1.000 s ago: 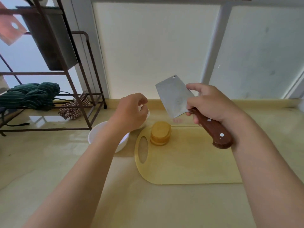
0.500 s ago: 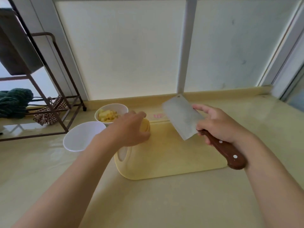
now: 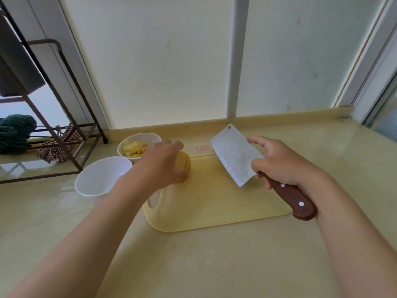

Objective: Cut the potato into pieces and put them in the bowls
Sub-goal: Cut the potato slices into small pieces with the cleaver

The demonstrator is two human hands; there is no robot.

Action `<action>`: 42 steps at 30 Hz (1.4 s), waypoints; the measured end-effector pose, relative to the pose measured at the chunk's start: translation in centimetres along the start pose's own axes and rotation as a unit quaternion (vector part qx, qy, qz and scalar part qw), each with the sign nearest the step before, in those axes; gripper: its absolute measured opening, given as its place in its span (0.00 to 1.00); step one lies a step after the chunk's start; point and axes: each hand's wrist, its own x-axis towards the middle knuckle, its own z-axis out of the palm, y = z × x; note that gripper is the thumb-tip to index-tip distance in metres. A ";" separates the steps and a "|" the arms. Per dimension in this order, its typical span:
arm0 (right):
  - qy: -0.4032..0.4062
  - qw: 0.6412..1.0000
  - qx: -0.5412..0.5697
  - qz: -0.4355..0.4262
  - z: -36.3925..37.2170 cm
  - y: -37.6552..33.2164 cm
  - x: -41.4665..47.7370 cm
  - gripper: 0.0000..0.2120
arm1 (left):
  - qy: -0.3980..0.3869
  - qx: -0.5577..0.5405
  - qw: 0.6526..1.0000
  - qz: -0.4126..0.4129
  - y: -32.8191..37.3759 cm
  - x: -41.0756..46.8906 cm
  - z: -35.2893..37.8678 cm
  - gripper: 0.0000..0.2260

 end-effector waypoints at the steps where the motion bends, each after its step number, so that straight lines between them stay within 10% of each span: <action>1: -0.002 1.000 -0.003 0.001 0.1 0.0 0.0 0.35 | 0.006 0.003 1.000 0.002 0.0 0.0 0.0 0.28; 42: 0.021 0.987 -0.158 -0.010 -0.3 -0.1 -0.4 0.39 | 0.020 -0.137 0.989 0.058 5.9 -1.1 5.4 0.23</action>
